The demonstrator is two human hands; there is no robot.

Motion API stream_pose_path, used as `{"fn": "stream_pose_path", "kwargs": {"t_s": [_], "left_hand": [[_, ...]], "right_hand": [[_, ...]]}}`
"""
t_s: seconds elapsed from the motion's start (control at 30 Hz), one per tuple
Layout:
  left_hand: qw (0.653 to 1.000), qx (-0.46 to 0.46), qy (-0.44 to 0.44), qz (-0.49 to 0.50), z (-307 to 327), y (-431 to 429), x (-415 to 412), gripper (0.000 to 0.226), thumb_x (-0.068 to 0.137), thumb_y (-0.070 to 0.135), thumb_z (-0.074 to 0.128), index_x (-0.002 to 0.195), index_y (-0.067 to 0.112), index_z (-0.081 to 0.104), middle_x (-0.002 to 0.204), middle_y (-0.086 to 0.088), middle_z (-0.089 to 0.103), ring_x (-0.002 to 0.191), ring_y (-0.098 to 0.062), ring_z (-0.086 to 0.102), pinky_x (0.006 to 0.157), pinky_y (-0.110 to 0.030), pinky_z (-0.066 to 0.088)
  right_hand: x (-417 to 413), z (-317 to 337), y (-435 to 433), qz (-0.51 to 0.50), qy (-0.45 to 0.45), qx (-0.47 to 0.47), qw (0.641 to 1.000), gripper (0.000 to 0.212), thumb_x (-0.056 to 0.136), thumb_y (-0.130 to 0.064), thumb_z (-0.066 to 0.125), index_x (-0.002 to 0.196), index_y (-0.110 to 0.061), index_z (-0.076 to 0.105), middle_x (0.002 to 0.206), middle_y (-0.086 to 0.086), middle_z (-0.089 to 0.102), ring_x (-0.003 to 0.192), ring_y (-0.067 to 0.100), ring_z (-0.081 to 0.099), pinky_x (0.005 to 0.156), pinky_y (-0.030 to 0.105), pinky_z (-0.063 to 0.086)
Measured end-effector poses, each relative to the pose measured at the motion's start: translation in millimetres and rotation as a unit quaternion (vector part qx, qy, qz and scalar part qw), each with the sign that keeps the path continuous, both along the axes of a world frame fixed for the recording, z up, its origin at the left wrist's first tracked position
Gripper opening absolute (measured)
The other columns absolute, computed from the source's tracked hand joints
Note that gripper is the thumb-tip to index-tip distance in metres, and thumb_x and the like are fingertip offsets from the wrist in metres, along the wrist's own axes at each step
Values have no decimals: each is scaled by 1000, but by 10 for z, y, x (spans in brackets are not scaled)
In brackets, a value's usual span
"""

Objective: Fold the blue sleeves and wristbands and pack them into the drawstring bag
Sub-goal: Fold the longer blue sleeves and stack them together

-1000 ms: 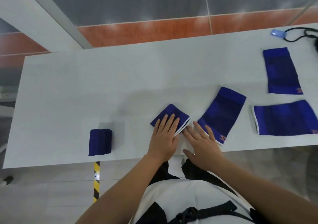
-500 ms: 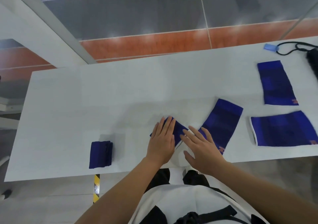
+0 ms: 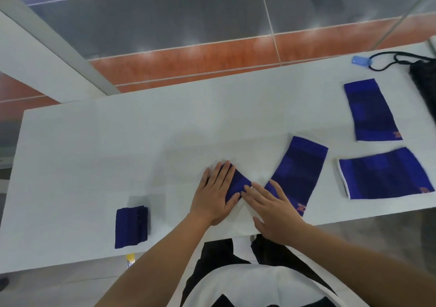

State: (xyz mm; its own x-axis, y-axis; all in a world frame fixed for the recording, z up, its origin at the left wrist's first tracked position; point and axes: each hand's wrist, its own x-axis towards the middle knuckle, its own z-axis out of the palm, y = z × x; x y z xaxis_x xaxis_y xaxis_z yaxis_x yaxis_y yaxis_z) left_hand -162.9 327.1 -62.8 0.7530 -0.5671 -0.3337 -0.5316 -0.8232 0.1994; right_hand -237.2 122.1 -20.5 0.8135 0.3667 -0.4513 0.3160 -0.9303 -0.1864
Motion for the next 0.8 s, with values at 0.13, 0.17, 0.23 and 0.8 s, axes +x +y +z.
{"fn": "stream_pose_path", "kwargs": {"t_s": [0.13, 0.17, 0.23, 0.8], "left_hand": [[999, 18, 19, -38, 53, 64, 173, 76, 101, 62, 12, 158, 20, -13, 166, 3, -18, 152, -16, -21, 125, -45, -4], [998, 19, 28, -47, 80, 75, 215, 76, 100, 62, 13, 157, 21, -14, 166, 4, -19, 152, -15, -22, 125, -45, -5], [998, -4, 43, -37, 152, 79, 264, 74, 100, 60, 20, 159, 23, -5, 167, 6, -12, 153, -17, -17, 125, -44, -5], [989, -109, 101, 17, 674, -1001, 354, 50, 103, 20, 43, 152, 22, 36, 163, 0, 29, 151, -19, 20, 122, -33, 15]], "right_hand": [[66, 10, 48, -24, 6, 42, 999, 69, 97, -44, 46, 158, -27, 17, 168, -4, 11, 154, 18, 0, 119, 52, -11], [85, 50, 58, -43, 12, 52, 998, 68, 99, -45, 42, 158, -29, 13, 168, -6, 4, 154, 17, -7, 120, 53, -12], [58, 139, 54, -105, -9, 74, 992, 64, 100, -48, 39, 158, -30, 16, 168, -6, 5, 154, 17, -8, 122, 51, -8], [-248, 43, -530, -321, 37, 80, 943, 63, 98, -49, 43, 156, -31, 25, 168, -5, 8, 154, 15, -2, 123, 47, -2]]}}
